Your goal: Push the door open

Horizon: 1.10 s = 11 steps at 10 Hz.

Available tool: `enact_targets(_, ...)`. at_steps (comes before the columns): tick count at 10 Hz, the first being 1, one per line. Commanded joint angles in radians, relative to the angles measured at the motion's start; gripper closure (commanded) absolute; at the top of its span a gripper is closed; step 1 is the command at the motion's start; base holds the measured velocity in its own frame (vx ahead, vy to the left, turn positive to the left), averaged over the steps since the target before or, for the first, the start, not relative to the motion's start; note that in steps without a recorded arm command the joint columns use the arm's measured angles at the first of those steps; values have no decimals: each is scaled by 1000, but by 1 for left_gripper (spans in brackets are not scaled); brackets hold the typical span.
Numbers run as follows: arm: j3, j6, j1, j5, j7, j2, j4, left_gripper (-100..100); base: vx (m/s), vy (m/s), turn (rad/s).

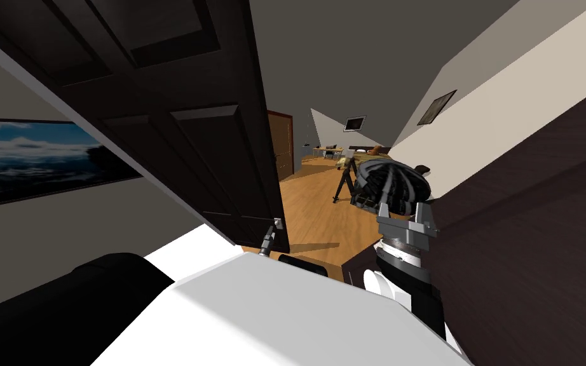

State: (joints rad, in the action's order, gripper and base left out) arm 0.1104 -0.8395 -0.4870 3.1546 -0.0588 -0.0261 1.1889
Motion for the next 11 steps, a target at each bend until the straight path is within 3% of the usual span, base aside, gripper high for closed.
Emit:
enact_targets(1, -6, 3, 9, -1, 0, 15, -4, -100, 227, -8, -14)
enact_targets(3, -11, 6, 17, -2, 0, 52, -9, -100, 194, 21, -13)
enact_targets(4, -10, -1, 19, -1, -1, 43, -17, -100, 90, 7, -2)
enact_targets(5, -10, -1, 19, -1, -1, 43, -17, 100, -13, -2, 3)
enact_targets(10, -10, -1, 19, -1, -1, 43, -17, 100, -19, -1, 0)
enact_targets(11, -7, -3, 12, 7, -7, 15, -14, -100, -37, -2, 49)
